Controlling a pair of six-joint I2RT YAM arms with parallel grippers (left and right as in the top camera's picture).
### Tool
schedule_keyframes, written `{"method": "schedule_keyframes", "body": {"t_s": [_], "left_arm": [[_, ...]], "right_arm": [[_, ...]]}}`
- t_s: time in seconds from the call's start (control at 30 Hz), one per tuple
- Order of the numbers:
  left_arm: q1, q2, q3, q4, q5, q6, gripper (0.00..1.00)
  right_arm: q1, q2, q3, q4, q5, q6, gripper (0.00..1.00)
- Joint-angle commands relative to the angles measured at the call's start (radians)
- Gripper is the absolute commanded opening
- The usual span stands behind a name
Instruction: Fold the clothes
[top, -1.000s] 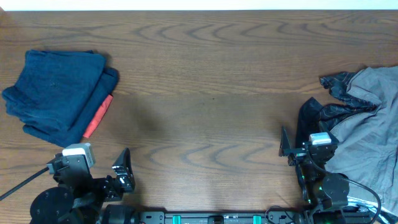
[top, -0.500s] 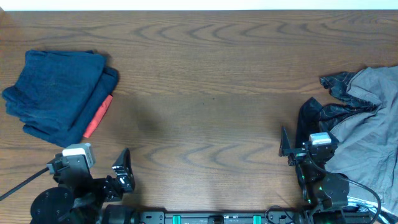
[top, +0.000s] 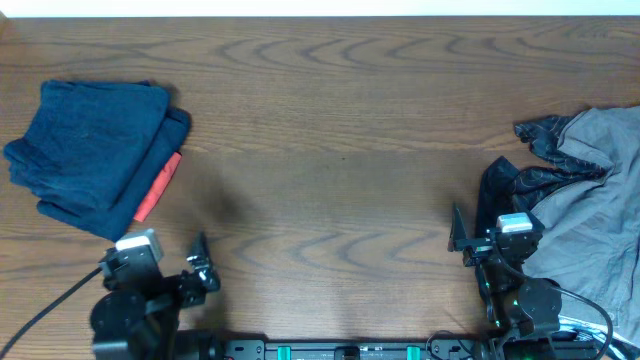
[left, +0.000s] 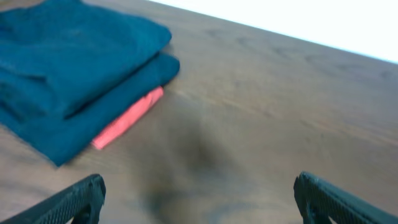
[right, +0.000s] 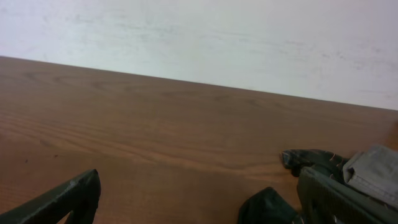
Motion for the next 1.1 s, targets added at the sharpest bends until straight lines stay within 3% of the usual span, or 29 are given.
{"method": "schedule_keyframes", "body": {"t_s": [0.0,0.23,0.6,0.67,1.07], "left_arm": [[0.006,-0.072,-0.132,0.093,-0.008,0.017,0.98],[0.006,-0.183,-0.377,0.362,-0.008,0.017,0.98],[-0.007,-0.184,-0.652,0.841,-0.008,0.017,0.98],[-0.025,-0.185,-0.650,0.778,-0.012,0.018,0.98],[-0.057,-0.182,-0.650,0.779,-0.012,0.018,0.98]], "right_arm": [[-0.011,-0.006,-0.001,-0.005,-0.003,-0.013,0.99],[-0.011,-0.006,-0.001,-0.005,-0.003,-0.013,0.99],[-0.011,-0.006,-0.001,-0.005,-0.003,-0.013,0.99],[-0.011,-0.006,-0.001,-0.005,-0.003,-0.013,0.99],[-0.011,-0.006,-0.001,-0.005,-0.003,-0.013,0.99]]}}
